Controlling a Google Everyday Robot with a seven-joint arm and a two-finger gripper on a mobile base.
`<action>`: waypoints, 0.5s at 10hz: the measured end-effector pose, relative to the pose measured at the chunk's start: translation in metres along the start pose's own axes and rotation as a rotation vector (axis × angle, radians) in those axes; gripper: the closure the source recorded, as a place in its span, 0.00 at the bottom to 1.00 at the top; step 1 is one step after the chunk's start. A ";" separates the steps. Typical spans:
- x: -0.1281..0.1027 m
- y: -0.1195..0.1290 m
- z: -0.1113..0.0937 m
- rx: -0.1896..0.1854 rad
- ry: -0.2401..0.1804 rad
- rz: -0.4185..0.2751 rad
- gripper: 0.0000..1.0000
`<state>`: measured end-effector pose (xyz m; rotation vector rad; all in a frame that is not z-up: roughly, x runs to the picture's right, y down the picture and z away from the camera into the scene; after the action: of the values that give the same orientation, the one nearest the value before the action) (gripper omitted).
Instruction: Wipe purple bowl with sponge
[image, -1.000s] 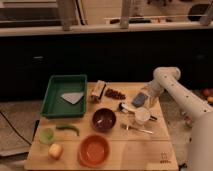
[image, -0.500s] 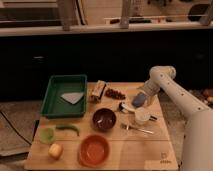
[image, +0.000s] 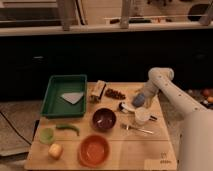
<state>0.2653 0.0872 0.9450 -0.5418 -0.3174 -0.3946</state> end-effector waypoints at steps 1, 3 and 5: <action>0.001 0.002 0.003 -0.009 -0.006 -0.001 0.20; -0.001 0.002 0.007 -0.021 -0.012 -0.004 0.29; 0.000 0.003 0.007 -0.019 -0.016 0.009 0.51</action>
<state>0.2655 0.0930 0.9498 -0.5646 -0.3265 -0.3856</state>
